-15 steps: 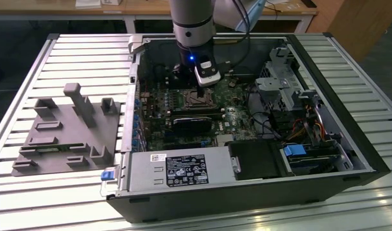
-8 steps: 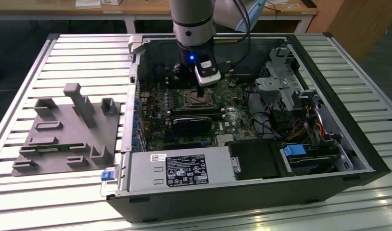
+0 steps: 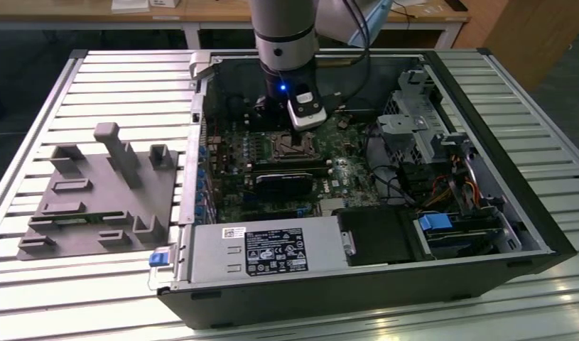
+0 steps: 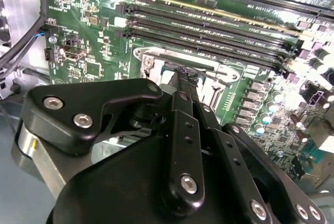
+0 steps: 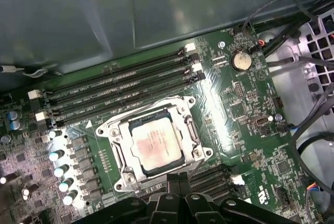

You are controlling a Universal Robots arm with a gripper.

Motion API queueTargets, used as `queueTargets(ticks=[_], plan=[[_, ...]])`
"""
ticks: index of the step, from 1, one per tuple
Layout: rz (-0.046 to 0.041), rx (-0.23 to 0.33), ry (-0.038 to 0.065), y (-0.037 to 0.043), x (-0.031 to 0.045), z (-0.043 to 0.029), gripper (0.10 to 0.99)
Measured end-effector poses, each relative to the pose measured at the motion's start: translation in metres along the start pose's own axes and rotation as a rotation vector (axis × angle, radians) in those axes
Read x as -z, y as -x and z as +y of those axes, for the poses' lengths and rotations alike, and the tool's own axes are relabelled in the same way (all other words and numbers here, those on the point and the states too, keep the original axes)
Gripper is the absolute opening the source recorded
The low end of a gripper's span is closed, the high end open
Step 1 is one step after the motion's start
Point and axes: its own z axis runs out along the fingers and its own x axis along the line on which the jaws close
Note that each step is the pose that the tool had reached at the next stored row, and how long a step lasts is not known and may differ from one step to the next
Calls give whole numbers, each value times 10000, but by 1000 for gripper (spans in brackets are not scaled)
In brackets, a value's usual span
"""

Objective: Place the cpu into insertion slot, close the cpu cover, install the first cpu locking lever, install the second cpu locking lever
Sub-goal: 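Install the second cpu locking lever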

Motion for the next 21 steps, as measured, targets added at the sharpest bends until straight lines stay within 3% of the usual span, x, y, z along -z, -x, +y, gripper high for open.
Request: queueTargets(ticks=[9,16,17,18,21], plan=[[-5,1,2,-25,13,-105,102],[-4,2,1,-26,14,-117,102],[39,2,-14,-25,12,-117,102],[159,-3,-55,-26,9,-117,102],[598,-20,-217,-27,2,-120,102]])
